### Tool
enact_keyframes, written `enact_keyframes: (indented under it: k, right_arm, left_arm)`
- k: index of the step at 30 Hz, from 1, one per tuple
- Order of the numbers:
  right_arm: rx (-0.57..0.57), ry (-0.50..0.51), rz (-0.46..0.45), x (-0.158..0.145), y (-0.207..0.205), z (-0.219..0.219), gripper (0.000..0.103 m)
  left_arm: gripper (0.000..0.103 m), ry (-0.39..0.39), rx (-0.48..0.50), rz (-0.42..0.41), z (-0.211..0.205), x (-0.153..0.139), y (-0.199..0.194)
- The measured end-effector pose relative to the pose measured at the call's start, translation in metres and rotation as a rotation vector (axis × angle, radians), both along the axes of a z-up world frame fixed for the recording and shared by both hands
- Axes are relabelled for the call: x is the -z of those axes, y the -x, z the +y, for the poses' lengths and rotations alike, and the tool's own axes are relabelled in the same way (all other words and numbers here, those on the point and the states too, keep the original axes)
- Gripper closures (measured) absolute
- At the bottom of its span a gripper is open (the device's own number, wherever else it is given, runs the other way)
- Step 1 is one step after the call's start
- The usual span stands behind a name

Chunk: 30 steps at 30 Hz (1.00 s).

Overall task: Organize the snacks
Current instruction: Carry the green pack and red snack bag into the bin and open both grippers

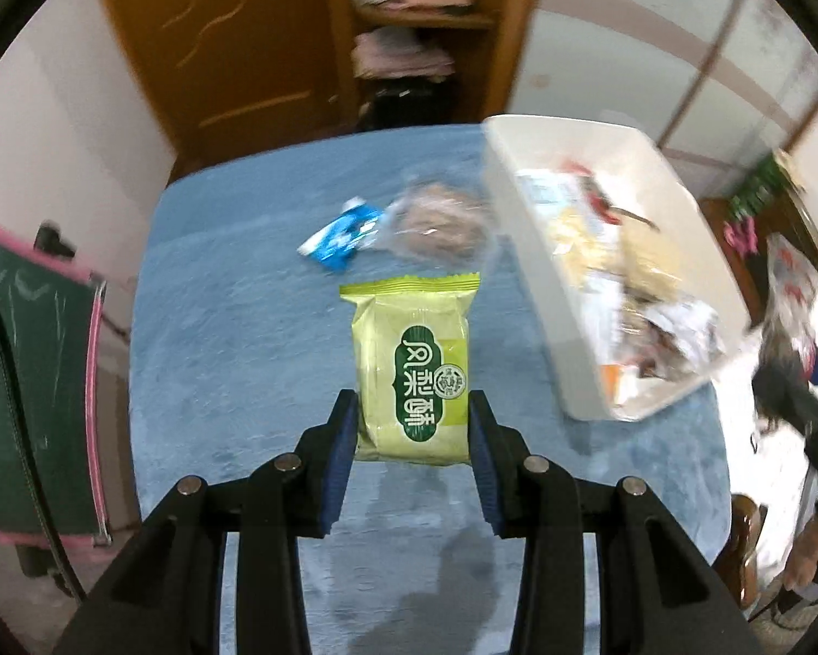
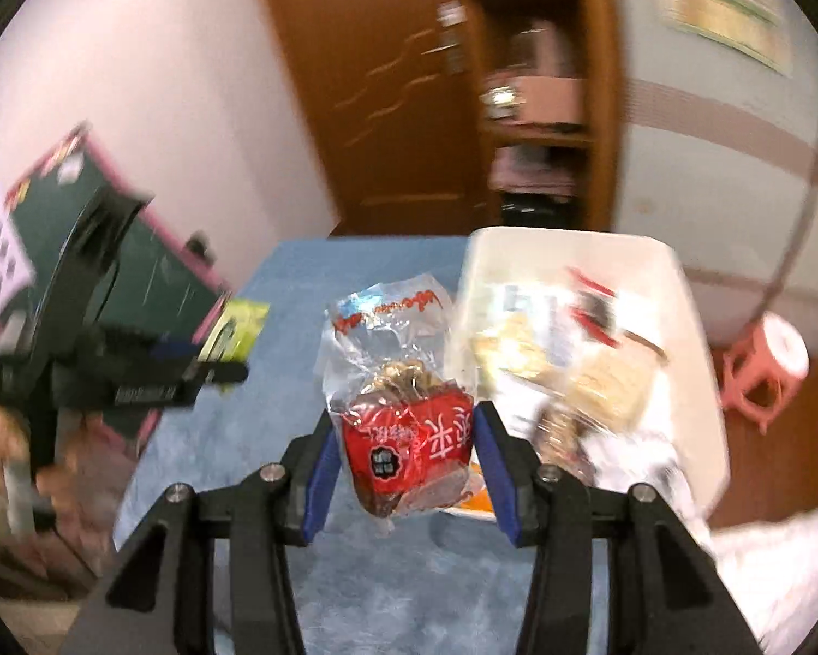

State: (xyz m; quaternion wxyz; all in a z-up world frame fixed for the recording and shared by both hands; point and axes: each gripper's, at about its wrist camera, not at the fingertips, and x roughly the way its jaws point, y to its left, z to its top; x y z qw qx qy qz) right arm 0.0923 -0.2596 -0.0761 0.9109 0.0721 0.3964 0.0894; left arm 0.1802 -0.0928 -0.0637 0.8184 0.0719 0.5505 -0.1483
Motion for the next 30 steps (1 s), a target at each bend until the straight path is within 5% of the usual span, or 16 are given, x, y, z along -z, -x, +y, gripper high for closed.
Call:
enact_keyframes:
  k: [10,16,25,26,28,30]
  right_arm:
    - [0.395,-0.196,-0.022,0.025,0.026,-0.1,0.055]
    - [0.442,-0.2,-0.005,0.044,0.016,-0.113,0.055]
    - [0.439,-0.18,-0.022,0.051,-0.001,-0.114,0.048]
    - [0.435,-0.186,-0.024,0.051,-0.002,-0.114,0.045]
    - [0.421,-0.207,-0.03,0.051,-0.005,-0.114,0.04]
    - [0.404,-0.217,-0.027,0.051,-0.008,-0.113,0.04]
  left_arm:
    - [0.065,0.026,0.22,-0.156,-0.115,-0.006,0.032]
    - [0.065,-0.003,0.289,-0.193,-0.166,0.011,0.033]
    - [0.064,0.006,0.278,-0.151,-0.181,0.032,0.012]
    - [0.063,0.013,0.278,-0.146,-0.18,0.034,0.011]
    - [0.035,0.031,0.269,-0.14,-0.176,0.036,0.007]
    - [0.025,0.042,0.247,-0.166,-0.173,0.035,0.005]
